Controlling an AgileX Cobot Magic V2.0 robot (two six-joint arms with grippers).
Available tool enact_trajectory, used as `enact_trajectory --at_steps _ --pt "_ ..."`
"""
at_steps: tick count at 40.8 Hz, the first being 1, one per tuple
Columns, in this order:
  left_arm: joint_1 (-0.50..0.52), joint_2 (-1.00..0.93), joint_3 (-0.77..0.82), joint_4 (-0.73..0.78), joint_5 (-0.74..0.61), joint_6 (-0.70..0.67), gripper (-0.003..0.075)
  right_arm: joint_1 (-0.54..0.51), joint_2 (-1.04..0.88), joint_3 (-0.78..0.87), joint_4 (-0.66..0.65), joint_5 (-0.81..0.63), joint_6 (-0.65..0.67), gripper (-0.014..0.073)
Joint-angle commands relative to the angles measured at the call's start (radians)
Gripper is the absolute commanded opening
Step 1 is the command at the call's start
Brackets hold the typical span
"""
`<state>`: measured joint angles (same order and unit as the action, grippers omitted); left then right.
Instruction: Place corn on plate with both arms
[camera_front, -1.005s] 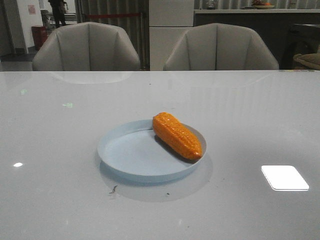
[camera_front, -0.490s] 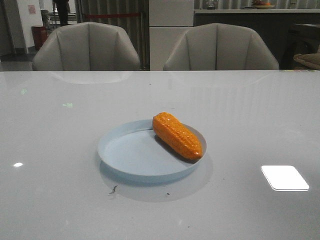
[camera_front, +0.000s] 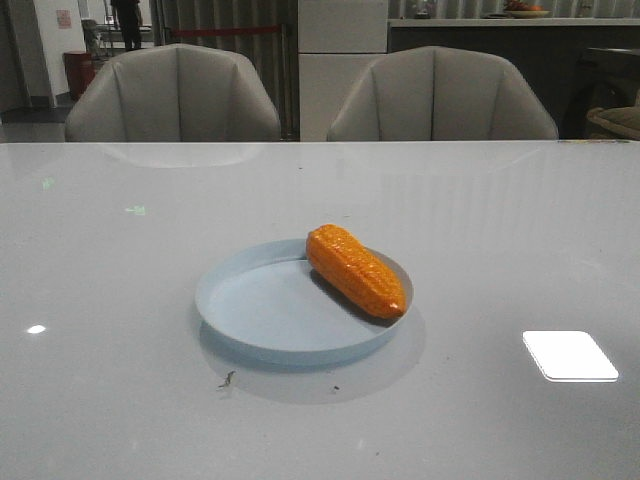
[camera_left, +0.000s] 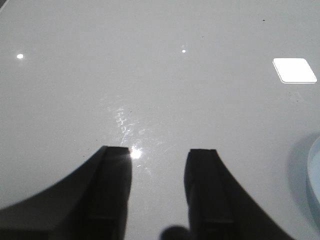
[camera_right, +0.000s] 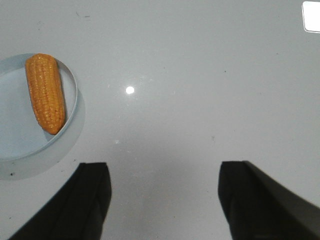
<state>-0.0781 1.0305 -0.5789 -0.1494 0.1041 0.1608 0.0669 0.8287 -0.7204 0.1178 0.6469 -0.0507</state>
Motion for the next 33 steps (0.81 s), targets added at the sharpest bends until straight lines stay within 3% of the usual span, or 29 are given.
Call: enact_trajectory --at_steps 1,5,33 --pt "0.001 -0.019 -0.028 -0.009 -0.083 -0.002 0.0183 -0.005 -0.005 -0.025 0.002 -0.072 -0.001 0.0562" --pt "0.001 -0.019 -0.028 -0.009 -0.071 -0.002 0.0087 -0.005 -0.005 -0.025 0.002 -0.072 -0.001 0.0562" --pt "0.001 -0.042 -0.028 -0.019 -0.073 -0.002 0.0094 -0.005 -0.005 -0.025 0.002 -0.072 -0.001 0.0562"
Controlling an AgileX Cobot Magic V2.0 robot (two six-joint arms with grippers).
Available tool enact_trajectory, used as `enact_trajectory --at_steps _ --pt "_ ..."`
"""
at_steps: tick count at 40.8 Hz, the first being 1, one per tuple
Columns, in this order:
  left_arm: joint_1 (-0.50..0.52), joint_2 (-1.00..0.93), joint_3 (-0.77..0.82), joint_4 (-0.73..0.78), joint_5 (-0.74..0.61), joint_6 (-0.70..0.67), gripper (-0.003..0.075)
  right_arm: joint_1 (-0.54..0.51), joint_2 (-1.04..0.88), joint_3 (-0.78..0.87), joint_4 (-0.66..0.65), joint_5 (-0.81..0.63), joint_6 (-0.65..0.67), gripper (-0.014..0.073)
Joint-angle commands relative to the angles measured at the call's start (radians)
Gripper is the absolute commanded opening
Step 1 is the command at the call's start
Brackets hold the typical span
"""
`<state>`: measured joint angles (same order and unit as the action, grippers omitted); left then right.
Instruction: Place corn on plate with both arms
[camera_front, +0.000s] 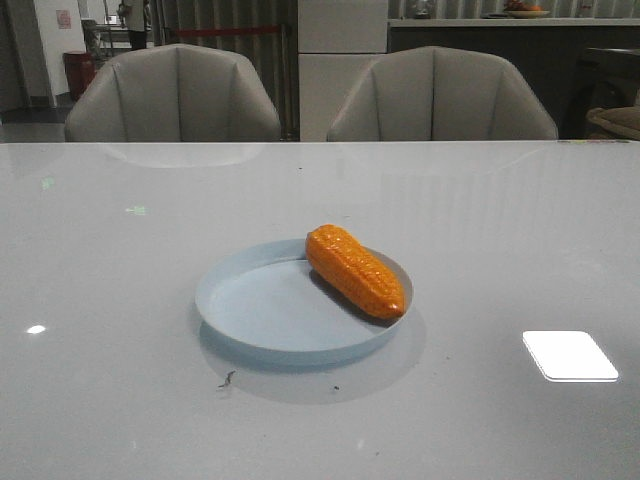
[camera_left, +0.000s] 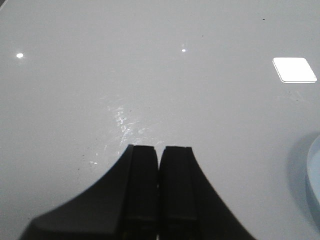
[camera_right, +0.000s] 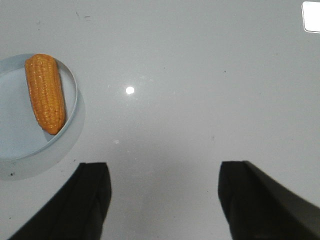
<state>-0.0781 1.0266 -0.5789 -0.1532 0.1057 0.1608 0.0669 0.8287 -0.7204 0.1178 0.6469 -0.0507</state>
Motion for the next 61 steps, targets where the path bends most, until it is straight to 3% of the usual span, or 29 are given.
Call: enact_trajectory --at_steps 1,10,16,22,35,44,61 --pt "0.001 -0.045 -0.025 -0.015 -0.073 -0.002 0.0094 -0.005 -0.005 -0.025 0.002 -0.072 -0.001 0.0562" --pt "0.001 -0.270 0.038 0.003 -0.080 -0.002 0.0094 -0.005 -0.005 -0.025 0.002 -0.072 -0.001 0.0562" --pt "0.001 -0.463 0.170 0.060 -0.119 -0.016 0.0094 -0.005 -0.005 -0.025 0.002 -0.072 -0.001 0.0562" --pt "0.001 -0.665 0.303 0.076 -0.147 -0.137 0.0094 -0.005 -0.005 -0.025 0.002 -0.072 -0.001 0.0562" --pt "0.001 -1.062 0.544 0.145 -0.153 -0.143 0.0094 -0.005 -0.005 -0.025 0.002 -0.072 -0.001 0.0562" --pt "0.001 -1.030 0.626 0.143 -0.150 -0.143 0.0094 -0.005 -0.005 -0.025 0.002 -0.073 -0.001 0.0562" --pt "0.001 -1.030 0.626 0.143 -0.123 -0.143 0.0094 -0.005 -0.005 -0.025 0.002 -0.073 -0.001 0.0562"
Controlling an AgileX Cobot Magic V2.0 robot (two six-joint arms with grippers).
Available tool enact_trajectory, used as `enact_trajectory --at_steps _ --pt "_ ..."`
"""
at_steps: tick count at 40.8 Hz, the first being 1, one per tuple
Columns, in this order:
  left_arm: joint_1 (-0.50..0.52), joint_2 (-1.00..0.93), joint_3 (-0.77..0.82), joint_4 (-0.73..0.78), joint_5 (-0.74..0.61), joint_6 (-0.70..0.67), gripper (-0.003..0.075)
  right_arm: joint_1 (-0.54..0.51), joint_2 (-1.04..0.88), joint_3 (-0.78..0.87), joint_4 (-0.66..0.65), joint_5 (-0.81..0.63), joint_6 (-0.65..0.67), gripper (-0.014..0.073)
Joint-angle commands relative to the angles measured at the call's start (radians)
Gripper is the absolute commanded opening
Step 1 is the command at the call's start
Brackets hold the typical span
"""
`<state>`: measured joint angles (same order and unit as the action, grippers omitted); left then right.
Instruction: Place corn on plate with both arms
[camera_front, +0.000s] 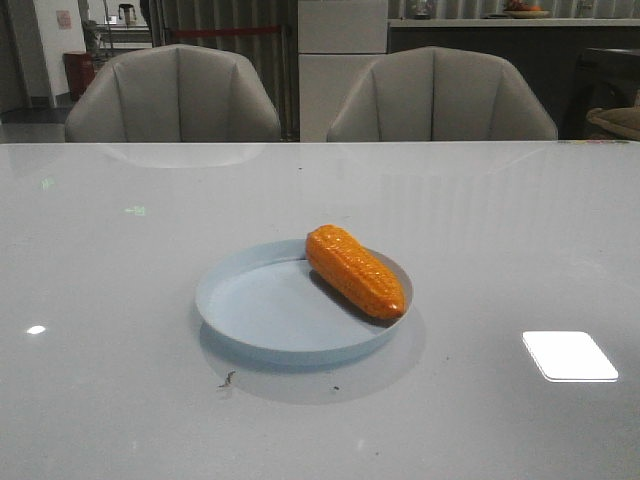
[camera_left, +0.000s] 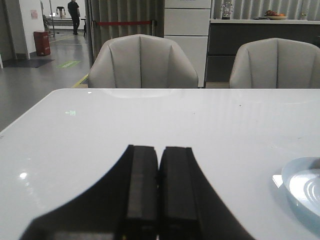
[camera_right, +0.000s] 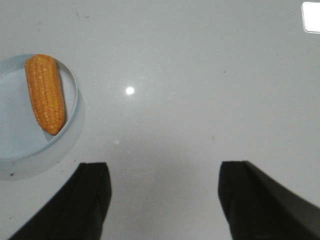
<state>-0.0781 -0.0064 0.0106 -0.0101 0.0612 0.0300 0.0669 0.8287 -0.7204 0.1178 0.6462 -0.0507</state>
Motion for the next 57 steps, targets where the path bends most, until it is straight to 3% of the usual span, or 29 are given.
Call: enact_trajectory --at_steps 1,27,31,42,49,57 --pt "0.001 0.003 0.037 0.000 -0.079 -0.012 0.0094 -0.005 -0.005 -0.025 0.002 -0.072 -0.001 0.0562" --pt "0.001 0.003 0.037 0.000 -0.079 -0.012 0.0094 -0.005 -0.037 -0.021 -0.014 -0.073 -0.001 0.0552" --pt "0.001 0.003 0.037 0.000 -0.079 -0.012 0.0094 -0.005 -0.092 -0.021 -0.014 -0.079 -0.001 0.0465" --pt "0.001 0.003 0.037 0.000 -0.079 -0.012 0.0094 -0.005 -0.267 -0.011 -0.014 -0.085 -0.001 0.0043" --pt "0.001 0.003 0.037 0.000 -0.079 -0.012 0.0094 -0.005 -0.403 0.077 -0.018 -0.155 -0.001 0.0068" --pt "0.001 0.003 0.037 0.000 -0.079 -0.012 0.0094 -0.005 -0.527 0.285 -0.017 -0.453 -0.001 0.0067"
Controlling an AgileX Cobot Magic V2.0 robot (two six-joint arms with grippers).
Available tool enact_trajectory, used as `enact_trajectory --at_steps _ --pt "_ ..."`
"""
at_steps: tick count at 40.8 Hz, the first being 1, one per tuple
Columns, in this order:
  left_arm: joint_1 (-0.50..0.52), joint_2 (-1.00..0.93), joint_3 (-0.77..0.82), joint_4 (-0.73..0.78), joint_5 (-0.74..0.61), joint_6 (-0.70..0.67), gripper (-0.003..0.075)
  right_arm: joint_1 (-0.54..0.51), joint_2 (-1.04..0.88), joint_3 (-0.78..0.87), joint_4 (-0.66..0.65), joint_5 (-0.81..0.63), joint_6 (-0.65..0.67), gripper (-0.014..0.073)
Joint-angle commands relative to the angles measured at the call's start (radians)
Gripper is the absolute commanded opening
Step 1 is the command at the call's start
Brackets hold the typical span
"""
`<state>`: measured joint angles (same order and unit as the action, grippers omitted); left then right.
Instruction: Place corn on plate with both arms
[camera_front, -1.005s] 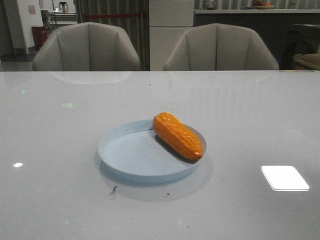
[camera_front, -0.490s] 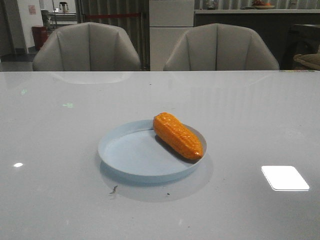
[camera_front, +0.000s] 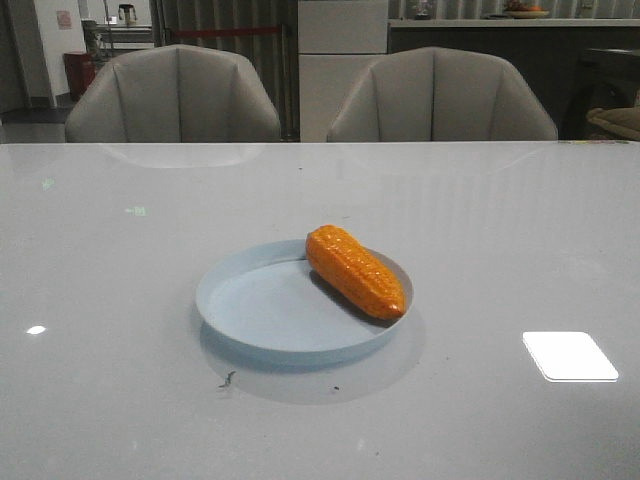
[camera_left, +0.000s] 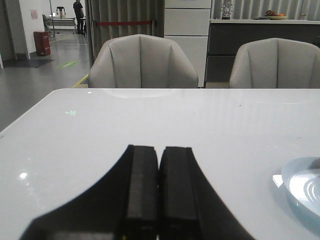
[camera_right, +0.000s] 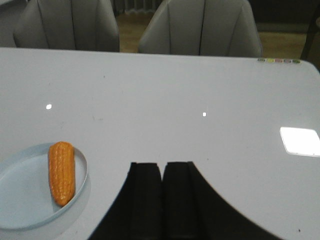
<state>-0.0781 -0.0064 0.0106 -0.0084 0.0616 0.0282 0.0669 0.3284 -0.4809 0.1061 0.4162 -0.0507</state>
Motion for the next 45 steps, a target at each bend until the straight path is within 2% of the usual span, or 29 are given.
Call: enact_trajectory --at_steps 1,7,20,23,26,45 --pt "0.001 0.003 0.037 -0.001 -0.079 -0.010 0.0094 -0.005 -0.040 0.076 -0.005 -0.260 -0.001 0.0067" --pt "0.001 0.003 0.037 -0.001 -0.079 -0.010 0.0094 -0.005 -0.117 0.217 -0.005 -0.455 -0.001 0.0067" --pt "0.001 0.003 0.037 -0.001 -0.079 -0.010 0.0094 -0.005 -0.366 0.492 -0.005 -0.488 -0.001 0.0067" --pt "0.001 0.003 0.037 -0.001 -0.079 -0.010 0.0094 -0.004 -0.362 0.483 -0.005 -0.348 -0.001 0.0067" --pt "0.001 0.003 0.037 -0.001 -0.079 -0.010 0.0094 -0.004 -0.362 0.488 -0.005 -0.291 -0.001 0.0067" --pt "0.001 0.003 0.037 -0.001 -0.079 -0.010 0.0094 -0.004 -0.362 0.488 -0.005 -0.292 -0.001 0.0067"
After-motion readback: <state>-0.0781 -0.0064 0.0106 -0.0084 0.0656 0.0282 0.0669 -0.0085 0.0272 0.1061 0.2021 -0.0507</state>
